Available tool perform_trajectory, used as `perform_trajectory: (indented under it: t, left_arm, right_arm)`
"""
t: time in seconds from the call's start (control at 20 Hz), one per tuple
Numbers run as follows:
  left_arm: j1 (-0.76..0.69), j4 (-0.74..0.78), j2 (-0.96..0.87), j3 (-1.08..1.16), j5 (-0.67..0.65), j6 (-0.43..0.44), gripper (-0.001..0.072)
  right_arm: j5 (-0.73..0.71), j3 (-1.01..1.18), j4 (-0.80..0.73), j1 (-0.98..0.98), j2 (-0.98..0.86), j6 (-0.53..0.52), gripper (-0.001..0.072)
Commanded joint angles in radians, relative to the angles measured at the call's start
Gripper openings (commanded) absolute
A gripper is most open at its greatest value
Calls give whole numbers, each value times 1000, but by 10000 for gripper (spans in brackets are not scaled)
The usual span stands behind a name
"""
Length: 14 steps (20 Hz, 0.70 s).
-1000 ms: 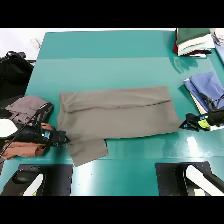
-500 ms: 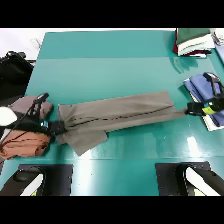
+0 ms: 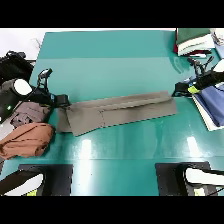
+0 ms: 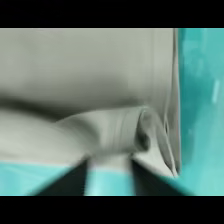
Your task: Fold the shirts.
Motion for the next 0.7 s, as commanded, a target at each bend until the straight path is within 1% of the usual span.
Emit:
perform_trajectory:
  t: [0.0,0.05,0.1,0.15,0.2,0.25,0.3,0.35,0.45,0.65]
  left_arm:
    - [-1,2,-44,61,67,-8,642]
    - [-1,-2,-44,71,64,-8,642]
    - [-1,-12,-44,74,61,-8,642]
    - [-1,-39,-45,73,58,-8,641]
    - [-1,-64,-47,73,58,-7,516]
    - [-1,-93,-48,73,58,-4,204]
    - [-1,-129,-50,72,61,14,42]
    - [-1,-174,-53,72,61,32,40]
    - [-26,-214,-59,70,76,35,32]
    - [-171,-228,-130,71,134,27,32]
  right_arm:
    - [30,77,110,-53,-103,-47,398]
    - [49,77,110,-75,-116,-79,399]
    - [77,77,111,-106,-130,-106,427]
    - [99,77,110,-139,-146,-117,512]
    - [109,77,111,-174,-166,-118,533]
    - [108,77,113,-205,-186,-118,534]
    - [109,77,142,-235,-213,-130,534]
    - [123,77,193,-257,-242,-142,533]
    - [153,77,280,-275,-311,-164,532]
    - [153,77,294,-210,-420,-170,524]
